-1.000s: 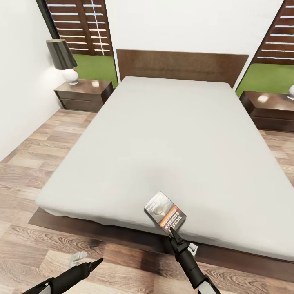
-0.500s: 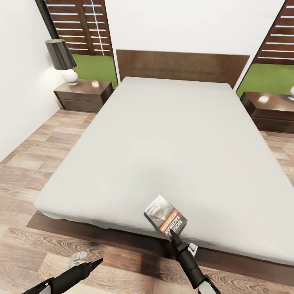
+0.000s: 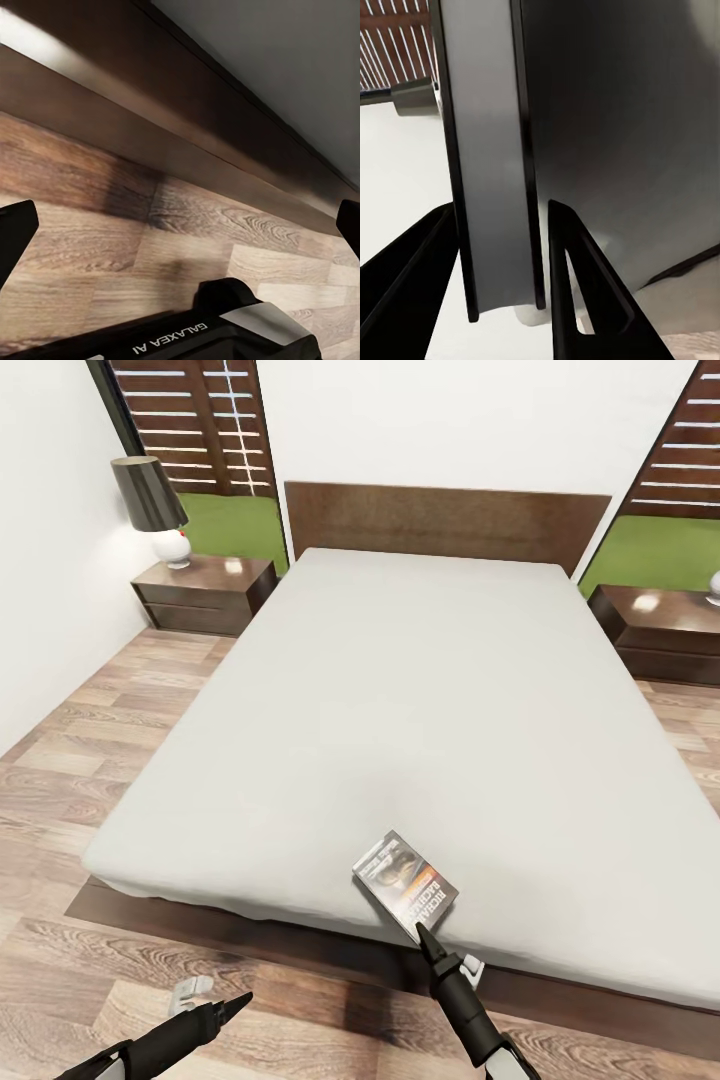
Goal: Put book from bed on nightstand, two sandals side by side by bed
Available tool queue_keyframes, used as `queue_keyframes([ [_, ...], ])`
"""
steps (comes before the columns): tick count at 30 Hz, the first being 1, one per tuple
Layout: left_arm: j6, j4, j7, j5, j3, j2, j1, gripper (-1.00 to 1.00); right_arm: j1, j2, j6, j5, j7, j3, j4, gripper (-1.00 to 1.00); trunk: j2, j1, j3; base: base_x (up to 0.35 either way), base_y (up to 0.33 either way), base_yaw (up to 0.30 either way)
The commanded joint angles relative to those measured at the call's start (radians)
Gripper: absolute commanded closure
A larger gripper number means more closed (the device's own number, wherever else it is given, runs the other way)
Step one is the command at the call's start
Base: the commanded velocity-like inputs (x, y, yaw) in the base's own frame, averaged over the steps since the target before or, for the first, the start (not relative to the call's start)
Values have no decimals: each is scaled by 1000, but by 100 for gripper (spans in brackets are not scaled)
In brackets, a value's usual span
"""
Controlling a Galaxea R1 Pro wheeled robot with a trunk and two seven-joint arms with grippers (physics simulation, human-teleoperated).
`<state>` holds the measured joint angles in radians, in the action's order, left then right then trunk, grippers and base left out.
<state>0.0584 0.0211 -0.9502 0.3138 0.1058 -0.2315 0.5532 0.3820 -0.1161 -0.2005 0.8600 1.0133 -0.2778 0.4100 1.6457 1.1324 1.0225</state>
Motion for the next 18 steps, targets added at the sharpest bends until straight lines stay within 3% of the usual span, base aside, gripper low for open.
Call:
queue_keyframes([
  [1, 6, -1, -2, -8, 8, 0, 1, -100, 1, -1, -11, 5, 2, -3, 0, 100, 0, 0, 1, 0, 0, 0],
  [18, 5, -1, -2, -9, 8, 0, 1, -100, 1, -1, -9, 5, 2, -3, -2, 100, -119, -65, -53, 0, 0, 0],
])
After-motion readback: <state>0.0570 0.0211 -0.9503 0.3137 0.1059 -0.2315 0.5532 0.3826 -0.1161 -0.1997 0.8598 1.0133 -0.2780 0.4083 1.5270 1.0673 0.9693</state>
